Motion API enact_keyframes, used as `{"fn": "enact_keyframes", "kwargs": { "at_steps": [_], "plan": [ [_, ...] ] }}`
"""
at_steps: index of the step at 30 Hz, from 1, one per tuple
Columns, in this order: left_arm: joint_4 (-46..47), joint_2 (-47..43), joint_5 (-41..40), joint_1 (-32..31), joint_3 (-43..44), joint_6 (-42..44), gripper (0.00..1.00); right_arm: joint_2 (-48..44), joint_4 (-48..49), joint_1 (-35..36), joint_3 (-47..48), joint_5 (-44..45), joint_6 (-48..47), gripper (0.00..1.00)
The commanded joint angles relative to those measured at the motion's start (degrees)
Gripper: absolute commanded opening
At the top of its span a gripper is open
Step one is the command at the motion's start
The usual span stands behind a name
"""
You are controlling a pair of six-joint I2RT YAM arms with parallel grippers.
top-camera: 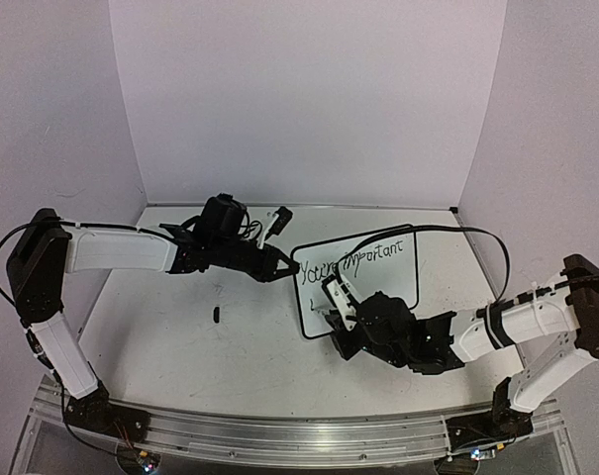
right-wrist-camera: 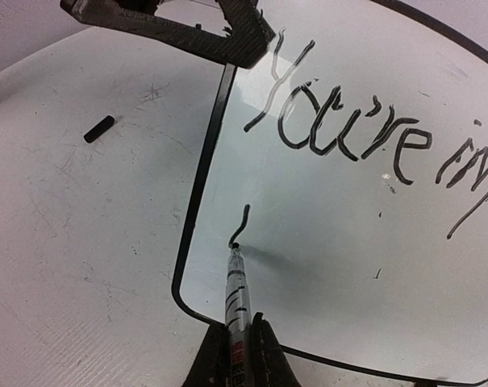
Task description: Write a sentence on the whiteboard
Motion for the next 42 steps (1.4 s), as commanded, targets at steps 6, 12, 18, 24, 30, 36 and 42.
{"fn": "enact_keyframes", "kwargs": {
  "at_steps": [6,12,18,24,30,36,42],
  "plan": [
    [-0.8,0.2,-3.1,0.5,1.9,2.5,0.0,-1.1,4.0,-0.1,1.7,3.4,-0.6,0.0],
    [-0.8,0.2,-3.1,0.5,1.8,2.5,0.0,-1.7,4.6,0.0,1.7,5.3,-0.5,0.0],
    [-0.8,0.2,-3.1,0.4,1.8,2.4,0.0,-1.9,4.9,-0.1,2.0,7.2,-0.2,0.0],
    [-0.8,0.1,-3.1,0.3,1.8,2.5,0.0,-2.9,3.5,-0.1,1.2,8.5,0.8,0.0],
    [-0.8,0.2,-3.0,0.4,1.8,2.5,0.0,-3.2,2.1,-0.1,0.0,6.6,2.1,0.0],
    [-0.8,0.2,-3.1,0.4,1.9,2.4,0.0,-2.8,1.3,0.0,-0.9,5.1,3.7,0.0],
    [-0.8,0.2,-3.1,0.3,1.8,2.4,0.0,-1.9,0.6,0.0,-1.4,4.3,5.5,0.0]
  ]
}}
